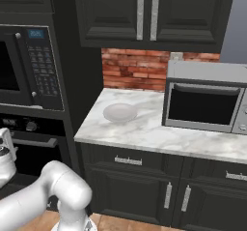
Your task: Take the fish from the oven and place it on the plate on the counter.
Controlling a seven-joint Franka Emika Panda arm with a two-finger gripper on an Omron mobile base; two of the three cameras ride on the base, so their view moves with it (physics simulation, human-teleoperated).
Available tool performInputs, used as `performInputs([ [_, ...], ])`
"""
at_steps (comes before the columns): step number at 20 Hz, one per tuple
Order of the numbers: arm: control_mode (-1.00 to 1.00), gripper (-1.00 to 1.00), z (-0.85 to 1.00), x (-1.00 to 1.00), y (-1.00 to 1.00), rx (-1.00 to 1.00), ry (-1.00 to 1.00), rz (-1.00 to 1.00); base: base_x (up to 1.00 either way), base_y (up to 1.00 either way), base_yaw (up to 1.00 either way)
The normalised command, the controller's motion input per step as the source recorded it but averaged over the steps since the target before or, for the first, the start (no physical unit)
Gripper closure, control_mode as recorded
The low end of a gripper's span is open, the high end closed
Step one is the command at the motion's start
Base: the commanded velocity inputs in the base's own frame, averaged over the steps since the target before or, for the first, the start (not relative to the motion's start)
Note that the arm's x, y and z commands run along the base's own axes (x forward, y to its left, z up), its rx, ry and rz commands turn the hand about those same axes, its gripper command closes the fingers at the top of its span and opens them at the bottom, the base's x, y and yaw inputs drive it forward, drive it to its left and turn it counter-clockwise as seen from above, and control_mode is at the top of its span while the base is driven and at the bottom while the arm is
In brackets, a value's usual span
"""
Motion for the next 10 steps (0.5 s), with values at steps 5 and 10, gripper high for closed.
performInputs([
  [5,-1.00,-1.00,-0.37,0.31,0.10,0.01,0.00,0.00,0.00,0.00,0.00],
  [10,-1.00,-1.00,-0.21,0.33,0.02,0.00,0.00,0.00,0.00,0.00,0.00],
])
